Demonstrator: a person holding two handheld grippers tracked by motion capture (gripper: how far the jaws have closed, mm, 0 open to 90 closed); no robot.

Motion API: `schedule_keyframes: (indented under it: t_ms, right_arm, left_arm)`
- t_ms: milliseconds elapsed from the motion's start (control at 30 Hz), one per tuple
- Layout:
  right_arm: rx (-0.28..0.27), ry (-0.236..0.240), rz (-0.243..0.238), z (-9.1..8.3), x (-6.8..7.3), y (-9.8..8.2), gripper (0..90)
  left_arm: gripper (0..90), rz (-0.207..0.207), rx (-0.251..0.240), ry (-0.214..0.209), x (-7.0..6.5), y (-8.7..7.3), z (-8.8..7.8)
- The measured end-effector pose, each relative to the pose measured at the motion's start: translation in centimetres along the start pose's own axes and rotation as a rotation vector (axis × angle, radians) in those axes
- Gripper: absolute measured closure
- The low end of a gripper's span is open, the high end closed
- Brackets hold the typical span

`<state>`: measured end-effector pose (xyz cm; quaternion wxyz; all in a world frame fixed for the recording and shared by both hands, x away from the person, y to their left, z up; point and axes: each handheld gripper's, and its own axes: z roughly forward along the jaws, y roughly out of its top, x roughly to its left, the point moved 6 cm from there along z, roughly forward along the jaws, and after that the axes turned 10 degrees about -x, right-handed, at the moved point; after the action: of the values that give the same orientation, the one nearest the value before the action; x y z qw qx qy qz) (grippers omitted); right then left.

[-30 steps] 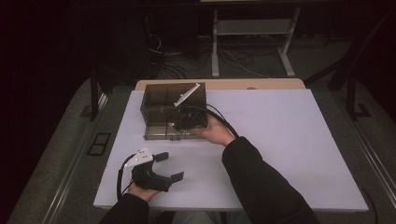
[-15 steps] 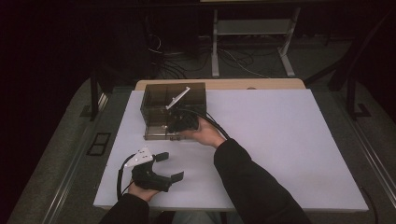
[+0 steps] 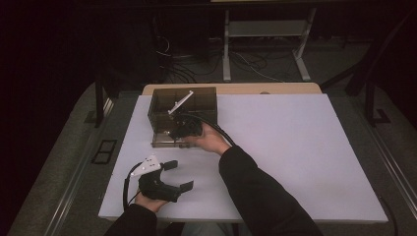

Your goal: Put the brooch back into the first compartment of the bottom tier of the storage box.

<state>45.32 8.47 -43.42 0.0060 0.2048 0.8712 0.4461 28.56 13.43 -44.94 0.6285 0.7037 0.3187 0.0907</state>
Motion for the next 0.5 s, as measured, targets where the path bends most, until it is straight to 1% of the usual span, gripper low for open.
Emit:
schedule_keyframes:
  t_ms: [367,467,500]
  right_arm:
    - [-0.027,-0.002,0.021,2.1,-0.4,0.4,78.9]
    - [-0.035,-0.006,0.029,2.6,-0.6,0.4,78.9]
    - [-0.039,-0.006,0.038,2.7,-0.7,0.5,78.9]
  left_arm:
    - [0.0,0.000,-0.003,-0.002,0.0,0.1,0.0]
    - [0.0,-0.002,-0.006,-0.003,0.0,0.1,0.0]
    - [0.0,0.000,-0.006,-0.004,0.0,0.1,0.0]
